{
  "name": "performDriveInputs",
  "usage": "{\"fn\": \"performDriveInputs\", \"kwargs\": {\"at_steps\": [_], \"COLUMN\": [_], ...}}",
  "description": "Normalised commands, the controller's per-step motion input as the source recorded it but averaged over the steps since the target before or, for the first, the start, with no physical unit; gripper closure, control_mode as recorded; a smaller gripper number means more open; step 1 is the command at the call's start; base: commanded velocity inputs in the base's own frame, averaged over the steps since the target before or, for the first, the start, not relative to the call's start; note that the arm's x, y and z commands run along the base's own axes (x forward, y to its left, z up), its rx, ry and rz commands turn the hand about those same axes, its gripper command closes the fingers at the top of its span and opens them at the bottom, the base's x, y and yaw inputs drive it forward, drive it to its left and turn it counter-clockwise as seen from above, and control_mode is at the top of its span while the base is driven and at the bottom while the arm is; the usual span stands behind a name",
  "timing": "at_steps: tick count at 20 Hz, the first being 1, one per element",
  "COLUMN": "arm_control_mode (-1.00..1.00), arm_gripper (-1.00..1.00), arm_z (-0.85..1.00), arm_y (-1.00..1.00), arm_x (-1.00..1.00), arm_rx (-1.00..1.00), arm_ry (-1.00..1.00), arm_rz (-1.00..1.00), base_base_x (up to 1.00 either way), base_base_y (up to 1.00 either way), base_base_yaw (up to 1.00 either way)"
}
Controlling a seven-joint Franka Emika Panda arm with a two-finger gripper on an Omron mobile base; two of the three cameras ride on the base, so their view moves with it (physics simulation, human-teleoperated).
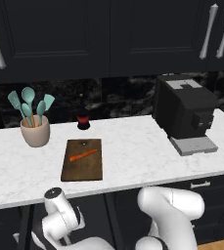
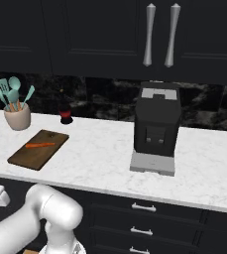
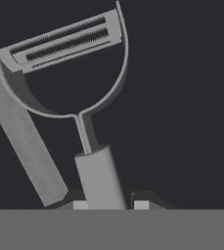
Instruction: Place the appropriate cutting tool for cutting the carrot skin on the cutting board.
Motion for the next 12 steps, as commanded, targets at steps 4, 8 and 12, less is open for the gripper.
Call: {"fn": "performDriveInputs", "kwargs": {"at_steps": [4, 8, 12], "arm_control_mode": [-1.00, -1.00, -1.00], "arm_gripper": [1.00, 1.00, 1.00], "arm_z": [0.60, 0.70, 0.93], "arm_y": [-0.32, -0.33, -0.20], "arm_x": [-0.59, -0.65, -0.64], "arm_rx": [0.00, 0.00, 0.00], "arm_ry": [0.00, -0.01, -0.05], "arm_rz": [0.00, 0.00, 0.00], "base_base_x": [0.00, 0.00, 0.00], "base_base_y": [0.00, 0.00, 0.00], "base_base_yaw": [0.00, 0.00, 0.00]}}
